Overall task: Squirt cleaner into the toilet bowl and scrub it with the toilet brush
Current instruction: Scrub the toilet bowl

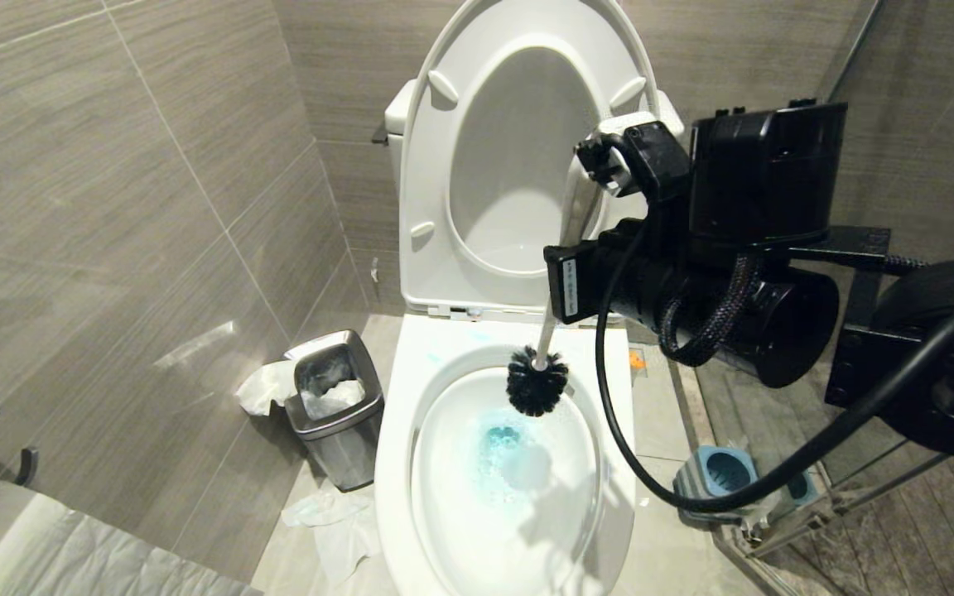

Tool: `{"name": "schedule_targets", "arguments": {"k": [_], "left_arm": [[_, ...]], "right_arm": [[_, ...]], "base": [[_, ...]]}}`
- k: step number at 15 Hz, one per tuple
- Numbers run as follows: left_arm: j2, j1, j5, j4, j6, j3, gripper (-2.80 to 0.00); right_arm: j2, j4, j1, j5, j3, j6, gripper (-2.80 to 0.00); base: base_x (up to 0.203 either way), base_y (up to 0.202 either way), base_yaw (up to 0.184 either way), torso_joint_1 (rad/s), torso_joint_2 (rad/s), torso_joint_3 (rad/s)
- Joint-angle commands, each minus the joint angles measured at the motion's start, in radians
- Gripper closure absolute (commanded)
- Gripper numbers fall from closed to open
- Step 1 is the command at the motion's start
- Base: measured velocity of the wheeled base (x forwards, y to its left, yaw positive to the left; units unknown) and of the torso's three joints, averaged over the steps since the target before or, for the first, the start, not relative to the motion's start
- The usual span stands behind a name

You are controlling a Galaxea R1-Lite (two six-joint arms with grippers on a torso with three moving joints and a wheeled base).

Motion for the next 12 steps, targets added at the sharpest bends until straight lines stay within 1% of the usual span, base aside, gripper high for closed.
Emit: {"name": "schedule_targets", "arguments": {"k": [1, 3, 5, 8, 12], "left_arm": [[0.0, 0.0, 0.0, 0.0, 0.0, 0.002, 0.0], [0.0, 0.0, 0.0, 0.0, 0.0, 0.002, 0.0], [0.0, 0.0, 0.0, 0.0, 0.0, 0.002, 0.0], [0.0, 0.0, 0.0, 0.0, 0.0, 0.002, 0.0], [0.0, 0.0, 0.0, 0.0, 0.0, 0.002, 0.0]], "right_arm": [[0.078, -0.006, 0.001, 0.003, 0.006, 0.016, 0.0], [0.161, -0.023, 0.0, 0.004, -0.008, 0.042, 0.0], [0.211, -0.105, 0.0, -0.001, -0.035, 0.052, 0.0], [0.155, -0.118, -0.004, -0.003, -0.069, 0.045, 0.0], [0.095, -0.095, -0.008, 0.0, -0.043, 0.018, 0.0]], "base": [[0.0, 0.0, 0.0, 0.0, 0.0, 0.0], [0.0, 0.0, 0.0, 0.0, 0.0, 0.0], [0.0, 0.0, 0.0, 0.0, 0.0, 0.0], [0.0, 0.0, 0.0, 0.0, 0.0, 0.0], [0.0, 0.0, 0.0, 0.0, 0.0, 0.0]]}}
